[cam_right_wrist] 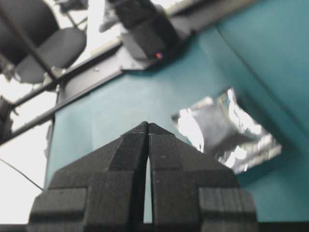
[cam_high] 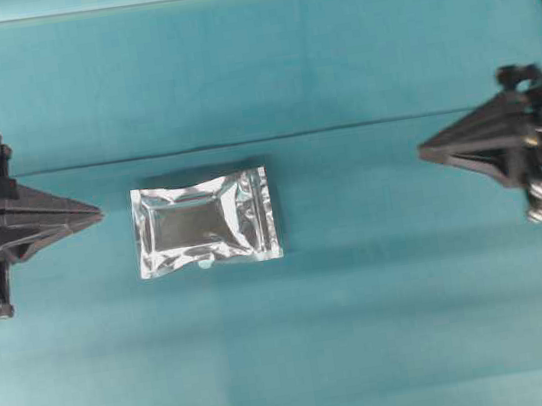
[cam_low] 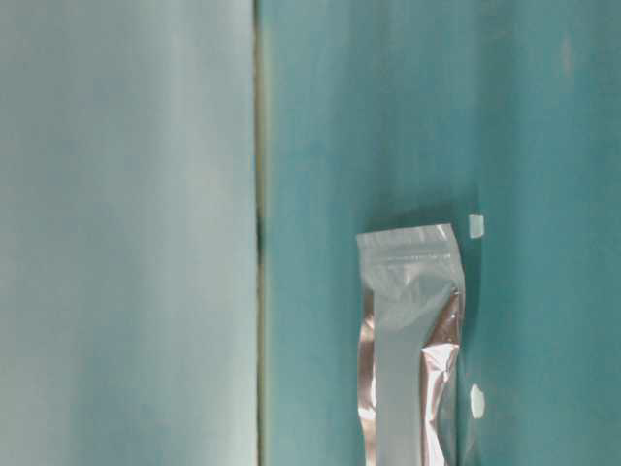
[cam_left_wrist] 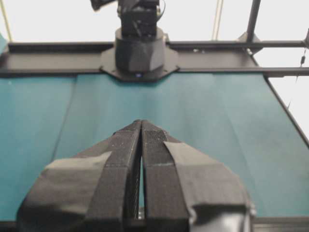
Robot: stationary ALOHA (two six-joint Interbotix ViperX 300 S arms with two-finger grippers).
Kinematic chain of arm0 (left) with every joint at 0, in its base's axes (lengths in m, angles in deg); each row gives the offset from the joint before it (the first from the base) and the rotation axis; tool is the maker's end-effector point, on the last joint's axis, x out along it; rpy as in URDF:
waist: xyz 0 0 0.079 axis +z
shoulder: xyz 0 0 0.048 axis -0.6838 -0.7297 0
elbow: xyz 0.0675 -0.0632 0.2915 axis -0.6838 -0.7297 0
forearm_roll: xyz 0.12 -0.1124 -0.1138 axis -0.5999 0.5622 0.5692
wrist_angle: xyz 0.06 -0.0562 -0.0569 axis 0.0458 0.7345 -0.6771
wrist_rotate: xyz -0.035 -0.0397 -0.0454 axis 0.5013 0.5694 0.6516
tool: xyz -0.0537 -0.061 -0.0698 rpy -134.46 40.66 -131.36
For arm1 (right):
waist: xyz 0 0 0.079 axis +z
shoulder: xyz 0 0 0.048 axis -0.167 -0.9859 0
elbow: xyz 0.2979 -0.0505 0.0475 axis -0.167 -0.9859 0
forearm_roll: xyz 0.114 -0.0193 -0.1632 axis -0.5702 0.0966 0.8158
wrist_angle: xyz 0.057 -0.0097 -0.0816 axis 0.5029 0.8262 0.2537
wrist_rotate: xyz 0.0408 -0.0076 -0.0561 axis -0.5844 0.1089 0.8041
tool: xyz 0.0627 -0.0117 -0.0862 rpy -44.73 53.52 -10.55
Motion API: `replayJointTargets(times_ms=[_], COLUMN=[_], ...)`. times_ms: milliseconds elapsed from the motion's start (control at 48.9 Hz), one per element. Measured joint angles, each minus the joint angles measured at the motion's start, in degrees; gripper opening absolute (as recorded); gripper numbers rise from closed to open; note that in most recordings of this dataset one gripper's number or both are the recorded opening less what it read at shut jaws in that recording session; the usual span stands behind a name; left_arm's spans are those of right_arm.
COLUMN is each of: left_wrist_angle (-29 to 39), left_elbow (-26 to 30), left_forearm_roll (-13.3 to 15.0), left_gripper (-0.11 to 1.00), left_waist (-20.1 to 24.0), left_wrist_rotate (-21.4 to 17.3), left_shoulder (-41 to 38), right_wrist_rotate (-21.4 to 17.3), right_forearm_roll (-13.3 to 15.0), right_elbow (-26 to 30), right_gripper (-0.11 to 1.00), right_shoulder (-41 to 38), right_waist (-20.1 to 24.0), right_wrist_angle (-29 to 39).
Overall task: Hand over the silver zip bag and make it stand upright.
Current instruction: 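Move the right gripper left toward the silver zip bag's right edge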
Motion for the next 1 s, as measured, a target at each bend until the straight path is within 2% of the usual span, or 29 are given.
replayJointTargets(times_ms=[61, 163, 347, 511, 613, 756, 838, 899, 1001], left_wrist_angle=[0.00, 0.00, 0.09, 0.18, 0.18, 0.09, 0.18, 0.18, 0.09], left_elbow=[0.00, 0.00, 0.00, 0.00, 0.09, 0.00, 0.00, 0.00, 0.09], left_forearm_roll=[0.00, 0.00, 0.00, 0.00, 0.00, 0.00, 0.00, 0.00, 0.00], left_gripper=[0.00, 0.00, 0.00, 0.00, 0.00, 0.00, 0.00, 0.00, 0.00], left_waist=[0.00, 0.00, 0.00, 0.00, 0.00, 0.00, 0.00, 0.00, 0.00], left_wrist_rotate=[-0.18, 0.00, 0.00, 0.44, 0.18, 0.44, 0.18, 0.62, 0.53], left_shoulder=[0.00, 0.00, 0.00, 0.00, 0.00, 0.00, 0.09, 0.00, 0.00], right_wrist_rotate=[-2.99, -6.77, -11.43, -12.83, -14.24, -17.31, -19.86, -22.32, -25.66], right_forearm_roll=[-2.64, -5.10, -5.80, -5.98, -6.06, -6.06, -6.33, -6.42, -6.50], right_elbow=[0.79, 2.46, 7.03, 11.78, 14.68, 16.96, 17.31, 17.40, 17.14], right_gripper=[0.00, 0.00, 0.01, 0.07, 0.24, 0.66, 0.85, 0.92, 0.89], right_shoulder=[-2.55, -7.56, -17.49, -24.43, -28.39, -32.78, -34.45, -35.68, -37.62], right_waist=[-0.62, -1.49, -2.11, -2.90, -3.08, -3.25, -3.43, -3.69, -4.22], right_wrist_angle=[0.18, 0.44, 1.76, 1.76, 1.85, 2.02, 1.93, 1.85, 0.35])
